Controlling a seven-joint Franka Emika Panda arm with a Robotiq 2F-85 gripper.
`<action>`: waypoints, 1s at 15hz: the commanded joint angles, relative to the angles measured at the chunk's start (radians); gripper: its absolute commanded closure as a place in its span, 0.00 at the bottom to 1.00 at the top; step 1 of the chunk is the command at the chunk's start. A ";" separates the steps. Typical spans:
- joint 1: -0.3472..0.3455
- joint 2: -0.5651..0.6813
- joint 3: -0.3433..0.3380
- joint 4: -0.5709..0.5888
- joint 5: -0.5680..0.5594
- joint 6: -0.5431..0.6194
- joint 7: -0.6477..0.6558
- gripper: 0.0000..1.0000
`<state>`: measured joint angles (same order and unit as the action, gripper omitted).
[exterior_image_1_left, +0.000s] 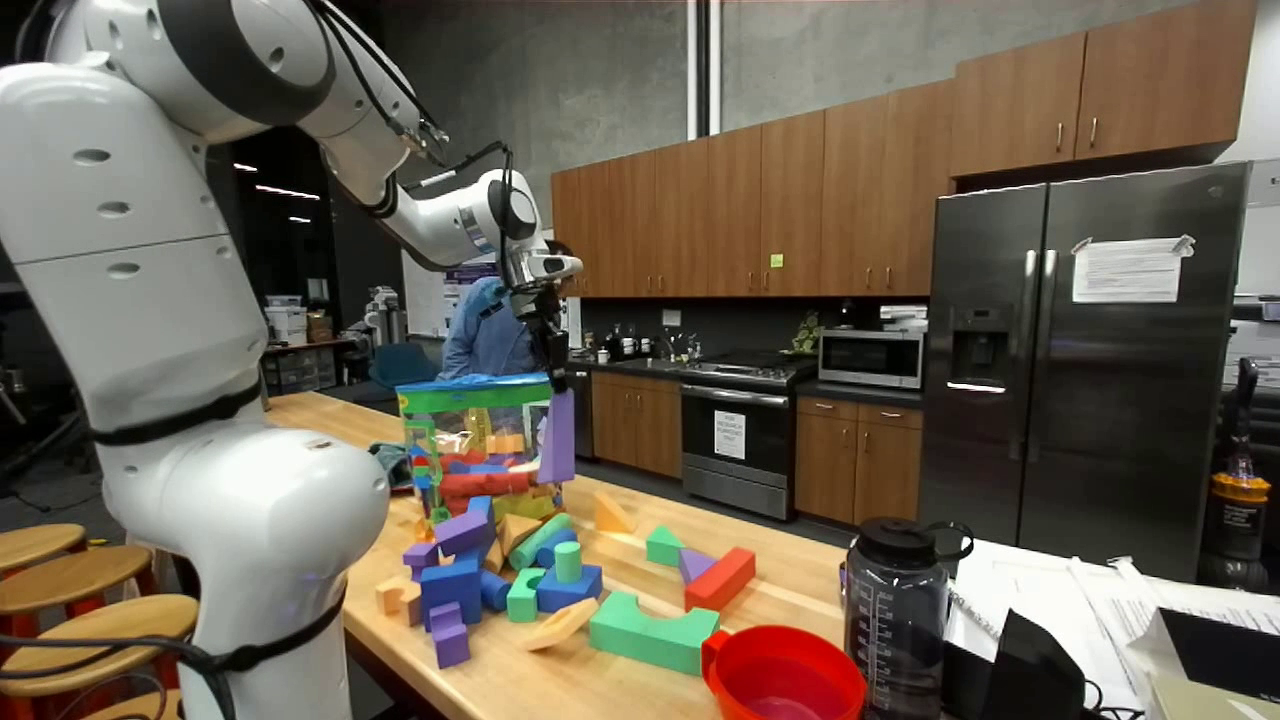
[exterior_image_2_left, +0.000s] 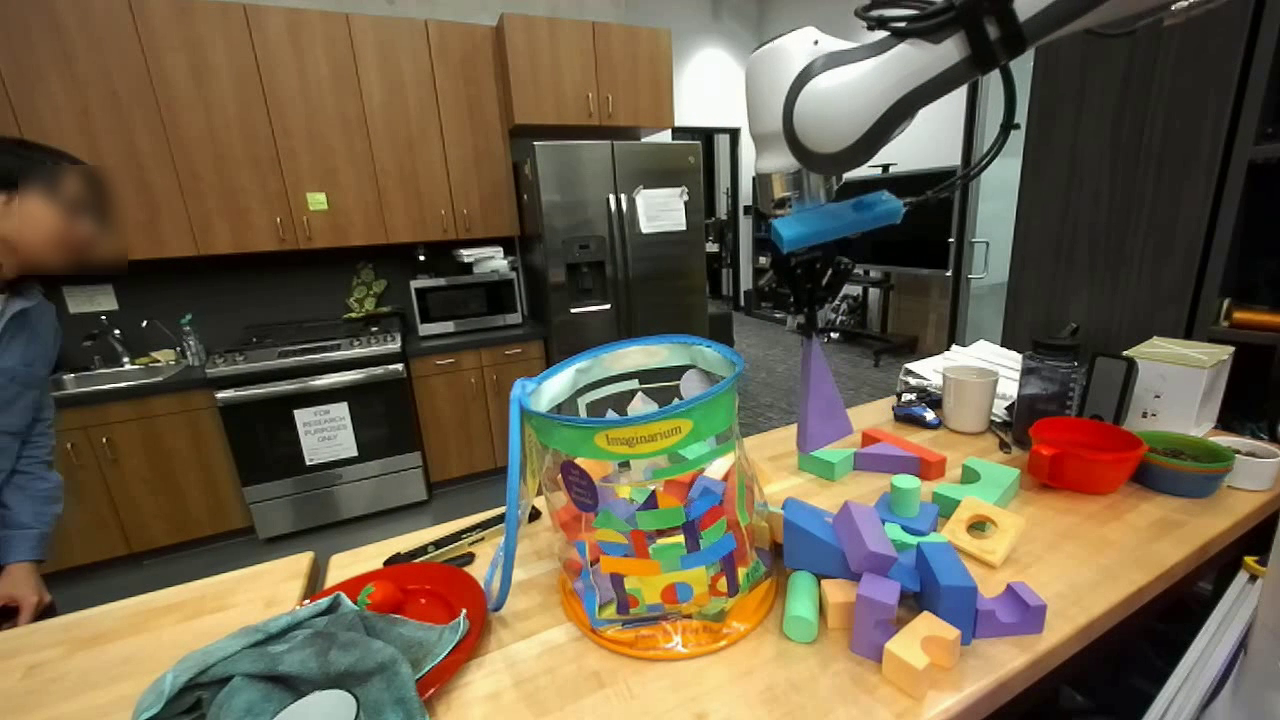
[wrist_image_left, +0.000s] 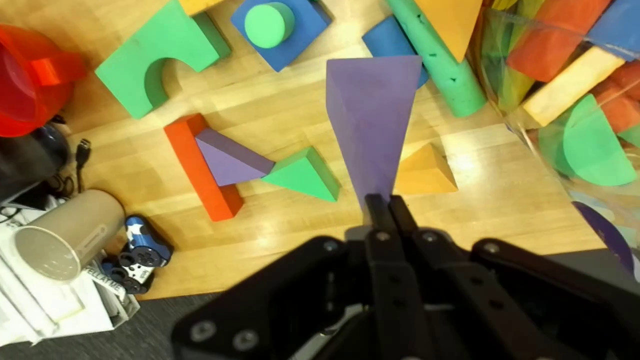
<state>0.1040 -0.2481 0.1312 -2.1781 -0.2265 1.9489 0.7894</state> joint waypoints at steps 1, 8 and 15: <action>-0.013 -0.045 0.005 -0.086 0.022 0.124 -0.055 0.99; -0.038 -0.106 -0.005 -0.220 0.016 0.276 -0.101 0.99; -0.086 -0.139 -0.009 -0.287 0.022 0.358 -0.150 0.99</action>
<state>0.0371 -0.3541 0.1235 -2.4256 -0.2265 2.2625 0.6843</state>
